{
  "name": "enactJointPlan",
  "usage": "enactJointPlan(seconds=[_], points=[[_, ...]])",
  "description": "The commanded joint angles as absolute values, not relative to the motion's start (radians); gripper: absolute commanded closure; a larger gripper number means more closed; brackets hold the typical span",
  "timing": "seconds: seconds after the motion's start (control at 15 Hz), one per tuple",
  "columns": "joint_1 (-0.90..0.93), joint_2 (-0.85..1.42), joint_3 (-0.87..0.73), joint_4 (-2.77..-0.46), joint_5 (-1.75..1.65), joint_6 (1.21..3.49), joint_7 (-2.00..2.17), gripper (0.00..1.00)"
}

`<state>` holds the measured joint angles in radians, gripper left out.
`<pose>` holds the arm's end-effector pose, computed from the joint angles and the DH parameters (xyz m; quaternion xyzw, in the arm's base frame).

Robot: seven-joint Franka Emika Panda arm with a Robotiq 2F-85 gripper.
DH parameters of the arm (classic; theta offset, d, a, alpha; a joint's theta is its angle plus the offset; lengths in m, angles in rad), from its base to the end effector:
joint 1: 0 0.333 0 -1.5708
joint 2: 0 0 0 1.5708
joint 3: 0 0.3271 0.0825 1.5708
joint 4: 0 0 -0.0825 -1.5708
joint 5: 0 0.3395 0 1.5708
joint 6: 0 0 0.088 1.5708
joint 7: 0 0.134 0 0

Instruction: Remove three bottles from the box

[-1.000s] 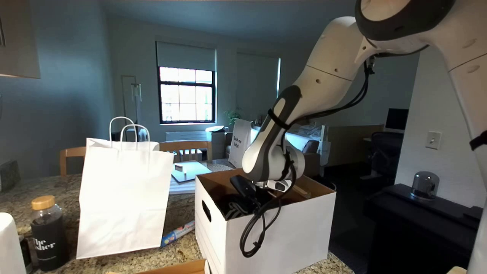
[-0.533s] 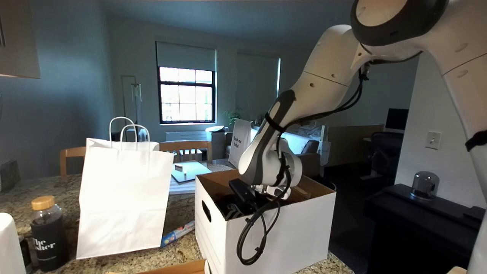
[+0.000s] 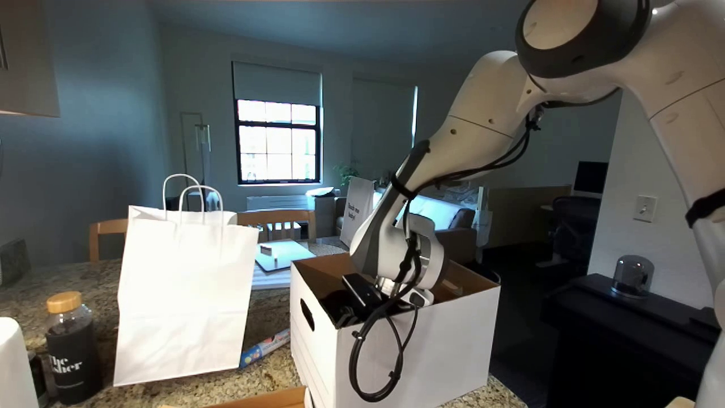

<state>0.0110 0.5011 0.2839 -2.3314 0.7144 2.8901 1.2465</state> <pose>0.4836 0.1190 0.1548 -0.6579 0.7352 0.1023 0.1268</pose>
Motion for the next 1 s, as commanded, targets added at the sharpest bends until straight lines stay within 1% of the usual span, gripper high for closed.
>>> enactJointPlan(seconds=[0.0, 0.33, 0.47, 0.67, 0.93], points=[[0.021, 0.528, 0.289, -2.344, 0.821, 2.942, 1.134, 0.0], [0.149, 0.454, 0.125, -2.349, 0.725, 2.878, 1.235, 0.0], [0.185, 0.458, 0.074, -2.339, 0.681, 2.855, 1.261, 0.0], [0.18, 0.461, 0.044, -2.316, 0.632, 2.782, 1.28, 0.0], [0.136, 0.42, 0.062, -2.294, 0.622, 2.664, 1.234, 0.0]])
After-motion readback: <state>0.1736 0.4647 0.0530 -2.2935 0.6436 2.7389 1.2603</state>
